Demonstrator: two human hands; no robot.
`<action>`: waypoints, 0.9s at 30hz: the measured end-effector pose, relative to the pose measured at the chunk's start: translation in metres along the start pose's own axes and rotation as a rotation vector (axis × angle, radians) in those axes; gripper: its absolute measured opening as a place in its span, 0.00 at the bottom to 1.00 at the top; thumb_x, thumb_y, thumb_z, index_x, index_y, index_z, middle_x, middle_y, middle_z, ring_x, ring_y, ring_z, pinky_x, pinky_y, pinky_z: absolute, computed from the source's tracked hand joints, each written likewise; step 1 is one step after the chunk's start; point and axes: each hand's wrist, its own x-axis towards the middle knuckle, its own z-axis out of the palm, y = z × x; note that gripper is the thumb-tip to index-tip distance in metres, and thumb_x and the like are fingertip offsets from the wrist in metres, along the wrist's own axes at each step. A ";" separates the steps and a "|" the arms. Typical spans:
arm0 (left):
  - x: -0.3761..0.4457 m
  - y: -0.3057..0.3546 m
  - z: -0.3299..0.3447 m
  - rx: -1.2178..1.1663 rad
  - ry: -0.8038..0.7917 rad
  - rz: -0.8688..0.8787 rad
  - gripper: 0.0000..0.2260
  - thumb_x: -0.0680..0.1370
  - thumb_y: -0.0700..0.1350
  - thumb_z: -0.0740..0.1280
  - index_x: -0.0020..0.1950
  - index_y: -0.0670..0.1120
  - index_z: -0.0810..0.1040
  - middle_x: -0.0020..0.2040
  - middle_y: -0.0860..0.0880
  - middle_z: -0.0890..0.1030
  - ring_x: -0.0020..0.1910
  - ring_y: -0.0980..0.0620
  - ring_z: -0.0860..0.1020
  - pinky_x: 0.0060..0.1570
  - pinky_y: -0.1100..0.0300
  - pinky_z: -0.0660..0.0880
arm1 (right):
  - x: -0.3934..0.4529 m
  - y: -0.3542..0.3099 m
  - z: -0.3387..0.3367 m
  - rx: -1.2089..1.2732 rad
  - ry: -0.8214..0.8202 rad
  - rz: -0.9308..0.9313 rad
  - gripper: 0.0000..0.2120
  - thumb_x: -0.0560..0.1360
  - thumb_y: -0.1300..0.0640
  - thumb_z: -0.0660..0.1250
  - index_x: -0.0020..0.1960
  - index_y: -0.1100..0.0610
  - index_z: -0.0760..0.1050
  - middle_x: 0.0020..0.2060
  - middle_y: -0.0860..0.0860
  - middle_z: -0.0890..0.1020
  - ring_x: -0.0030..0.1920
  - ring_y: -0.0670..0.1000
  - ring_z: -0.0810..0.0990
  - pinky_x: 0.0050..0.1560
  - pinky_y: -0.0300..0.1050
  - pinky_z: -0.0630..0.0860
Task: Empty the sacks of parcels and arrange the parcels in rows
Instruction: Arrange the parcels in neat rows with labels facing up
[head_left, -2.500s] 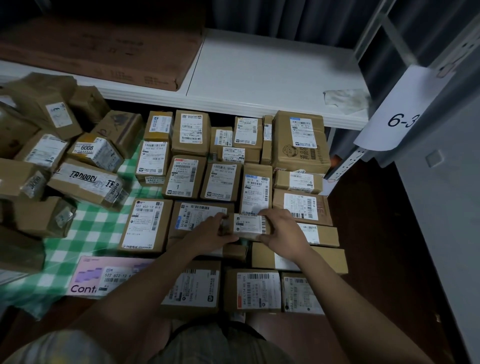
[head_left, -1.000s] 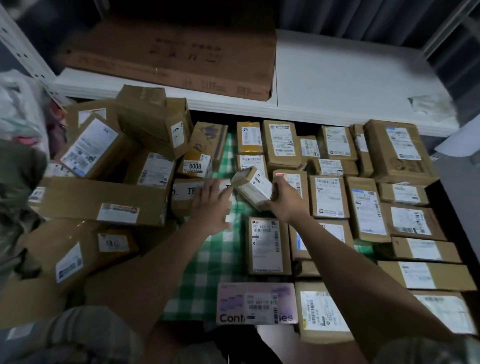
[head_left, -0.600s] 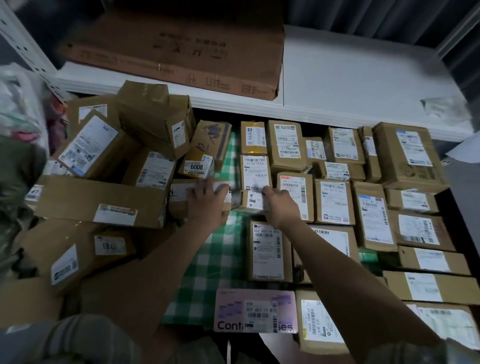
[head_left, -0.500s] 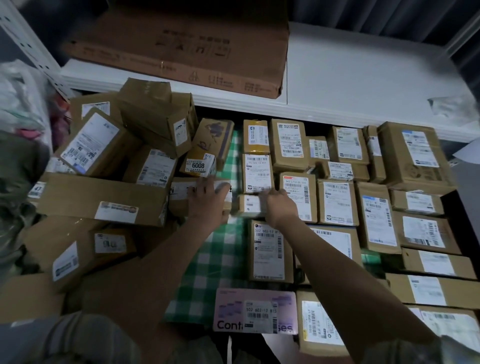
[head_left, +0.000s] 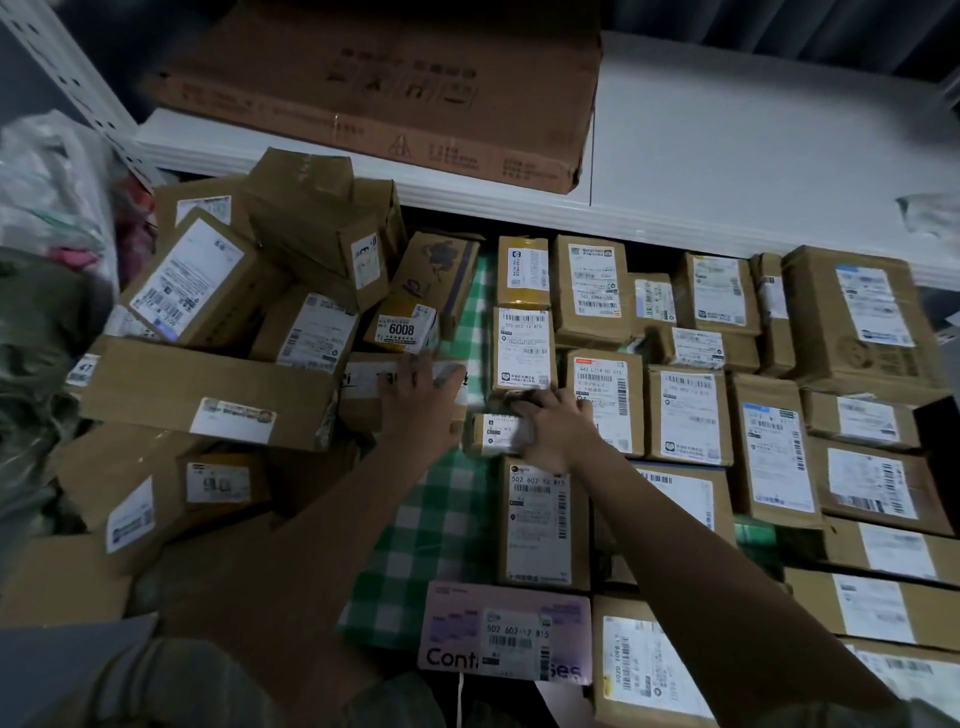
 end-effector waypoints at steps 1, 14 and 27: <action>0.000 0.000 0.000 -0.005 -0.003 -0.004 0.37 0.74 0.54 0.70 0.77 0.55 0.53 0.77 0.41 0.49 0.76 0.35 0.47 0.72 0.35 0.51 | -0.004 0.001 0.002 0.027 0.028 -0.017 0.28 0.77 0.47 0.61 0.76 0.48 0.60 0.73 0.53 0.63 0.72 0.58 0.56 0.68 0.58 0.56; -0.023 0.046 0.018 -0.034 0.219 0.274 0.33 0.74 0.39 0.68 0.77 0.45 0.58 0.77 0.42 0.55 0.76 0.43 0.54 0.74 0.44 0.48 | -0.081 0.032 0.049 0.251 0.276 0.177 0.27 0.78 0.42 0.61 0.74 0.52 0.64 0.70 0.54 0.66 0.69 0.57 0.61 0.67 0.53 0.60; 0.011 0.083 0.039 -0.174 -0.273 0.238 0.27 0.81 0.42 0.59 0.78 0.46 0.54 0.79 0.45 0.54 0.77 0.45 0.51 0.76 0.45 0.45 | -0.060 0.054 0.031 0.261 0.452 0.153 0.21 0.76 0.49 0.67 0.66 0.56 0.72 0.63 0.56 0.73 0.64 0.60 0.69 0.62 0.54 0.66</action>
